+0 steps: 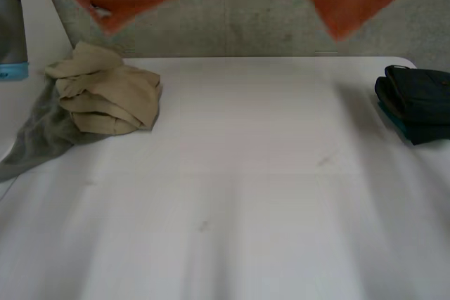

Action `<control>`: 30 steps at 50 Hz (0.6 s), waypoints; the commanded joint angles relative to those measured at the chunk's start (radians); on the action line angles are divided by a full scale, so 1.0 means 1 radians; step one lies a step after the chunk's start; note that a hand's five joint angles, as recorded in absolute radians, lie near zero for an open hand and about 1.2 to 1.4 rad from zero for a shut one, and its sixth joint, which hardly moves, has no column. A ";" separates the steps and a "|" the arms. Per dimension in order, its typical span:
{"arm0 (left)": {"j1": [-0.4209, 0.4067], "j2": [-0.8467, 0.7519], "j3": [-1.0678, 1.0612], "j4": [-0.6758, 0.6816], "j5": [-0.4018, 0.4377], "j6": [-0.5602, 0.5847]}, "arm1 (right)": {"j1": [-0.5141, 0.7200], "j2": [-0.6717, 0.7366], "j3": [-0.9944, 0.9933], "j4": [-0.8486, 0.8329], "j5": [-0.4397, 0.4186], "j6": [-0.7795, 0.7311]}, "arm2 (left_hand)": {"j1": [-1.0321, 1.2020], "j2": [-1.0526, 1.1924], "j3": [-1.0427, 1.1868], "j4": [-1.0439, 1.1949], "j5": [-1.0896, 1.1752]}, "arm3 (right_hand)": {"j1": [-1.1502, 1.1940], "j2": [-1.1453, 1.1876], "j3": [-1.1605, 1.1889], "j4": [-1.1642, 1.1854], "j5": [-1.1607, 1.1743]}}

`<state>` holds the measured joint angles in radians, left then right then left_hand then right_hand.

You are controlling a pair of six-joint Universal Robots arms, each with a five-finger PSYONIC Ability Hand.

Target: Fold the laundry.

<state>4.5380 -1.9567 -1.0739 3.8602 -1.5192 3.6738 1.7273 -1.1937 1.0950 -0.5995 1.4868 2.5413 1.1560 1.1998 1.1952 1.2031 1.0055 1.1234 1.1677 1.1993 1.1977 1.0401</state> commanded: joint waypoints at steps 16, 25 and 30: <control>-0.045 0.057 -0.701 -0.053 0.056 0.041 | -0.012 0.089 0.362 0.337 -0.080 -0.119 | 0.240 0.196 0.201 0.193 0.216 | 0.273 0.229 0.197 0.199 0.182; -0.017 0.338 -1.104 -0.350 0.043 0.304 | -0.175 -0.168 0.664 0.631 -0.083 -0.498 | 0.240 0.196 0.201 0.193 0.216 | 0.273 0.229 0.197 0.199 0.182; 0.006 0.540 -1.236 -0.742 0.027 0.367 | -0.339 -0.306 0.793 0.907 -0.166 -0.691 | 0.240 0.196 0.201 0.193 0.216 | 0.273 0.229 0.197 0.199 0.182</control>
<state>4.5160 -1.6416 -2.1446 3.5424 -1.4732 3.9420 1.5560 -1.3371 1.7436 0.0368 1.3981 2.0607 1.1560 1.2000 1.1953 1.2051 1.0056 1.1234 1.1677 1.1993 1.1978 1.0404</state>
